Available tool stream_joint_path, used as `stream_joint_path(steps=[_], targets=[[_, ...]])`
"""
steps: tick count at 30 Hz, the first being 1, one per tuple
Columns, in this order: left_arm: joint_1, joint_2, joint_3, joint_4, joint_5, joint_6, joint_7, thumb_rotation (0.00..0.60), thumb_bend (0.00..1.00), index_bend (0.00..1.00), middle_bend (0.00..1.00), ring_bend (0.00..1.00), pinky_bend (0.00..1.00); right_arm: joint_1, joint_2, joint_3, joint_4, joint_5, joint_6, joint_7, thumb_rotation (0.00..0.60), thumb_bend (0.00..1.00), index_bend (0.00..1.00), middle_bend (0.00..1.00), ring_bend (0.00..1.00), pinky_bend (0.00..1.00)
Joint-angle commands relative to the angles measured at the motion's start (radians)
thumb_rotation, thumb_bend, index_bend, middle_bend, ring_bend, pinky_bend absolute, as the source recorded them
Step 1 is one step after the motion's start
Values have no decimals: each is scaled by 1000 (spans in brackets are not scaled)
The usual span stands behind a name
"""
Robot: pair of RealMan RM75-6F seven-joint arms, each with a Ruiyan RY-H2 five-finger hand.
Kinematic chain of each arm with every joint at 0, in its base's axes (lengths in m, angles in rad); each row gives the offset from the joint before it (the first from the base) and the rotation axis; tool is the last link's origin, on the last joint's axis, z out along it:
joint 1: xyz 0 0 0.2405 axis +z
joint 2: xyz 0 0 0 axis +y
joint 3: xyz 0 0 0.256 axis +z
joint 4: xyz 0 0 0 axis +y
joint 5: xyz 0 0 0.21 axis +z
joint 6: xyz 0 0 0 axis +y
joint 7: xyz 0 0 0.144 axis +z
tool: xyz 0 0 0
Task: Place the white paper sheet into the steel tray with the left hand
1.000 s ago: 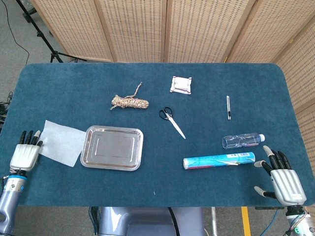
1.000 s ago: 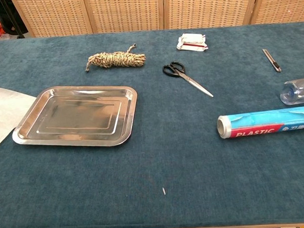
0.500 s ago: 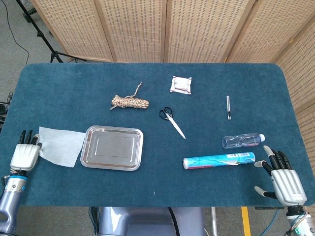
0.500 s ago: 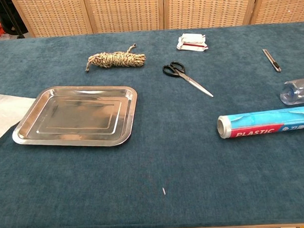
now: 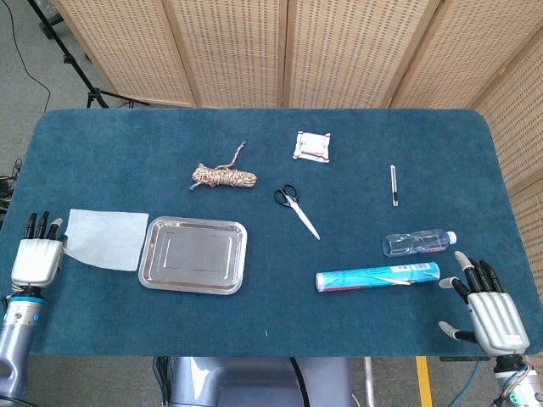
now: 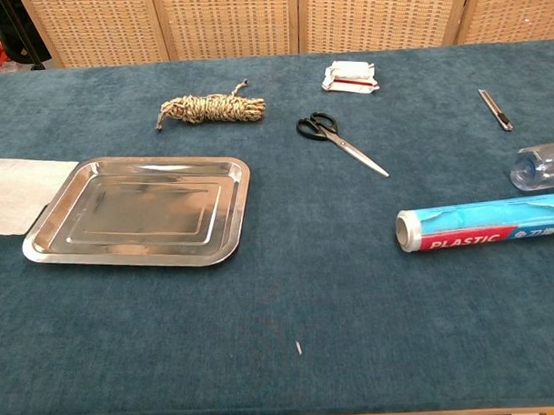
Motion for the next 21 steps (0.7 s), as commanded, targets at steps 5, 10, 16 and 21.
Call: stream_joint_path(steps=[5, 10, 16, 21], targets=[[-4, 46, -29, -86, -9, 41, 18, 600, 538, 660, 246, 0, 0, 1, 0, 0, 1, 1, -4, 1, 600, 0, 335, 7, 0, 0], [1, 103, -55, -211, -14, 93, 53, 600, 534, 660, 246, 0, 0, 3, -1, -1, 1, 1, -7, -1, 600, 0, 335, 7, 0, 0], [-1, 145, -77, -324, -25, 122, 104, 600, 529, 671, 245, 0, 0, 3, -2, -1, 2, 3, -8, 0, 600, 0, 335, 7, 0, 0], [-13, 158, -94, -382, -34, 128, 142, 600, 528, 671, 245, 0, 0, 3, -2, 0, 3, 4, -9, 2, 600, 0, 335, 7, 0, 0]])
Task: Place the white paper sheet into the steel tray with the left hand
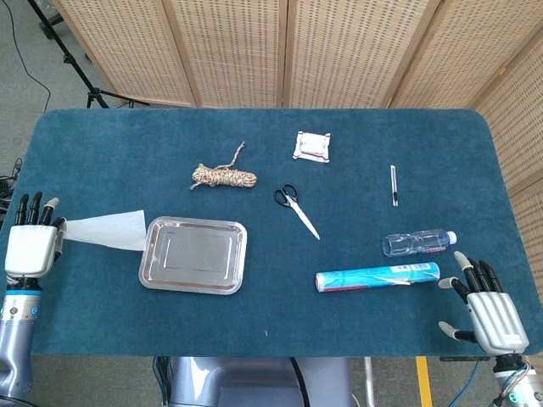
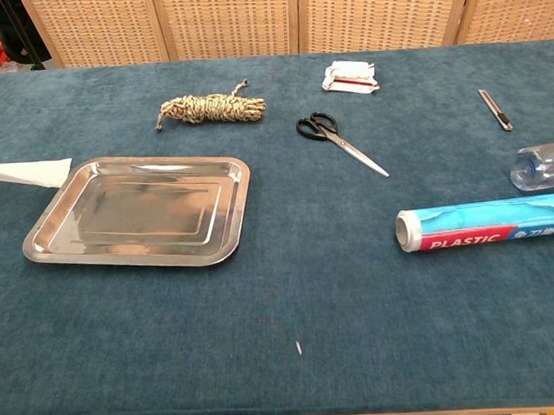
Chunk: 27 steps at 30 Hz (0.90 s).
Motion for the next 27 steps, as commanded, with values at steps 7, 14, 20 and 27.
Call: stream_joint_path(steps=[7, 14, 20, 27], targets=[[-34, 12, -33, -87, -14, 5, 56, 600, 526, 671, 245, 0, 0, 2, -1, 1, 3, 4, -4, 1, 600, 0, 335, 7, 0, 0], [-66, 16, -61, -163, -22, 10, 103, 600, 524, 671, 245, 0, 0, 3, -2, 1, 3, 3, -5, 0, 600, 0, 335, 7, 0, 0], [-89, 26, -88, -227, -30, 21, 137, 600, 523, 671, 245, 0, 0, 2, -1, 2, 3, 4, -4, 4, 600, 0, 335, 7, 0, 0], [-118, 52, -123, -312, -22, 52, 179, 600, 523, 671, 246, 0, 0, 3, 1, 3, 4, 4, -3, 11, 600, 0, 335, 7, 0, 0]])
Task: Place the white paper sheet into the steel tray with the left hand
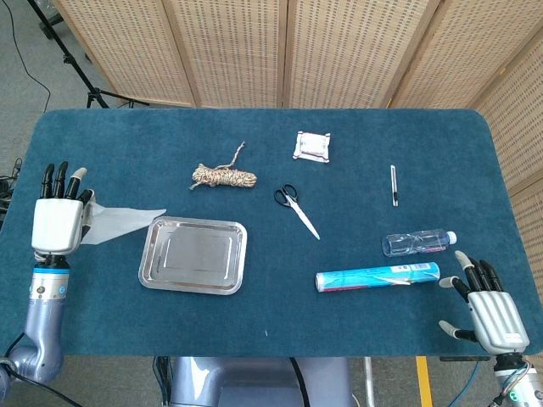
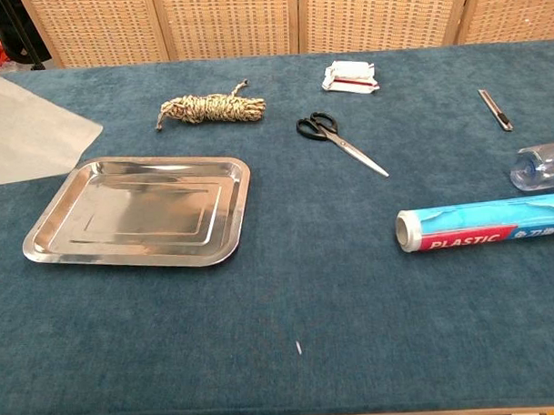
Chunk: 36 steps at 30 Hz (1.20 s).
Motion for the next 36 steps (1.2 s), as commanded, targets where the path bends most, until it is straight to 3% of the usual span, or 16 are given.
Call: stream_joint_path(steps=[1, 9, 15, 36], targets=[[-18, 18, -20, -44, 4, 15, 26, 600, 523, 671, 246, 0, 0, 0, 0, -1, 0, -3, 1, 1, 600, 0, 335, 7, 0, 0], [-46, 34, -45, -104, -2, 17, 56, 600, 522, 671, 246, 0, 0, 1, 0, -1, 0, 0, -2, 1, 600, 0, 335, 7, 0, 0], [-57, 28, -32, -132, 2, 18, 82, 600, 522, 671, 246, 0, 0, 1, 2, 0, -1, 2, -3, 5, 600, 0, 335, 7, 0, 0], [-125, -77, -36, -100, -39, -3, 121, 600, 522, 671, 246, 0, 0, 2, 9, 6, 6, 14, -4, 30, 600, 0, 335, 7, 0, 0]])
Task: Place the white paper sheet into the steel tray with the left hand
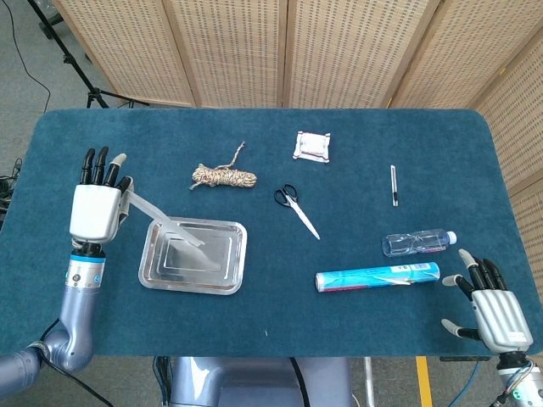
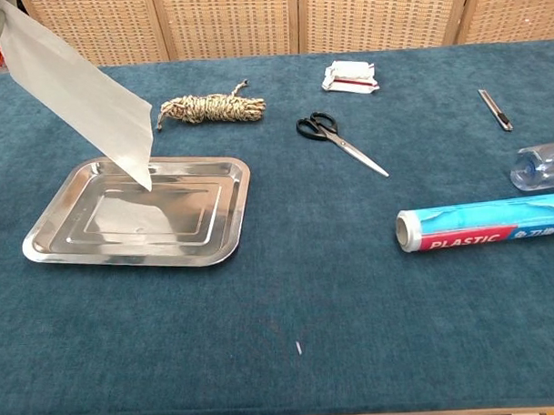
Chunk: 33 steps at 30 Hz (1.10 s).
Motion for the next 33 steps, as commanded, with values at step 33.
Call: stream_joint_path(steps=[33], targets=[[35, -92, 150, -44, -16, -20, 154, 600, 521, 671, 245, 0, 0, -2, 9, 4, 0, 4, 6, 16, 600, 0, 335, 7, 0, 0]])
